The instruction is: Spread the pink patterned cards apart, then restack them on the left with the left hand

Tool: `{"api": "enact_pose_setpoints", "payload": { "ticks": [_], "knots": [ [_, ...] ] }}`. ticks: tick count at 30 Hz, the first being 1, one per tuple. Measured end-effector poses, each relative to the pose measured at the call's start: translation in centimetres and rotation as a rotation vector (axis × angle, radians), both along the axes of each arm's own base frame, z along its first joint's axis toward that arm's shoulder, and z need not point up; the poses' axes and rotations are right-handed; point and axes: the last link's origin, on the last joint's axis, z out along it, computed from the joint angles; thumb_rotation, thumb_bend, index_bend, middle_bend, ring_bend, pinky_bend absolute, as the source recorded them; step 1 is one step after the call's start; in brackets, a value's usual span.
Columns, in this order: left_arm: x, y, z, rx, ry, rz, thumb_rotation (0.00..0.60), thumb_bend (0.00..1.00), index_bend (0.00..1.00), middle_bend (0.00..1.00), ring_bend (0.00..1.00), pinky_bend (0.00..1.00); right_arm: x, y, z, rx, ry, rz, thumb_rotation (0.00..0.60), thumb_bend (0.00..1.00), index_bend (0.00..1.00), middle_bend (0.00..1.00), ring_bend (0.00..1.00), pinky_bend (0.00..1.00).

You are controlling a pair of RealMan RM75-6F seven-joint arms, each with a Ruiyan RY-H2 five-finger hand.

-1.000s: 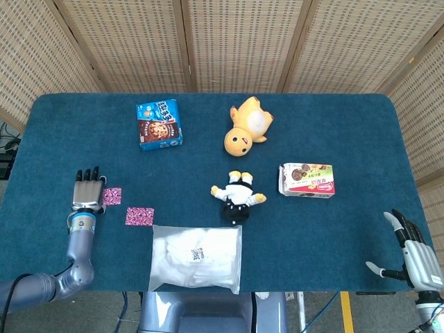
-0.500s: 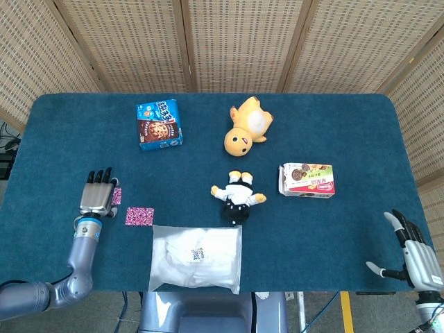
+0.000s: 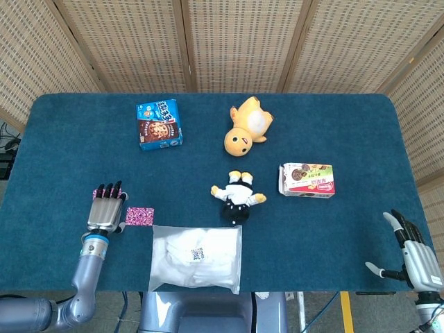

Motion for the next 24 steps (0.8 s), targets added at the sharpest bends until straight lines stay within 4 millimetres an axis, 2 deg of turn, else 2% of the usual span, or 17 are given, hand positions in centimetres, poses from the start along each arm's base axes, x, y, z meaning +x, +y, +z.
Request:
{"api": "enact_pose_setpoints", "payload": {
  "ticks": [10, 24],
  "knots": [
    [1.2, -0.5, -2.1, -0.015, 0.012, -0.012, 0.6, 0.28, 0.25, 0.0, 0.0, 0.0, 0.0, 0.0, 0.1, -0.002, -0.006, 0.002, 0.6, 0.11, 0.04, 0.0, 0.0, 0.0],
    [2.1, -0.1, -3.1, -0.026, 0.01, 0.009, 0.6, 0.28, 0.25, 0.0, 0.0, 0.0, 0.0, 0.0, 0.1, -0.002, -0.008, 0.004, 0.6, 0.1, 0.04, 0.0, 0.0, 0.0]
  ]
}}
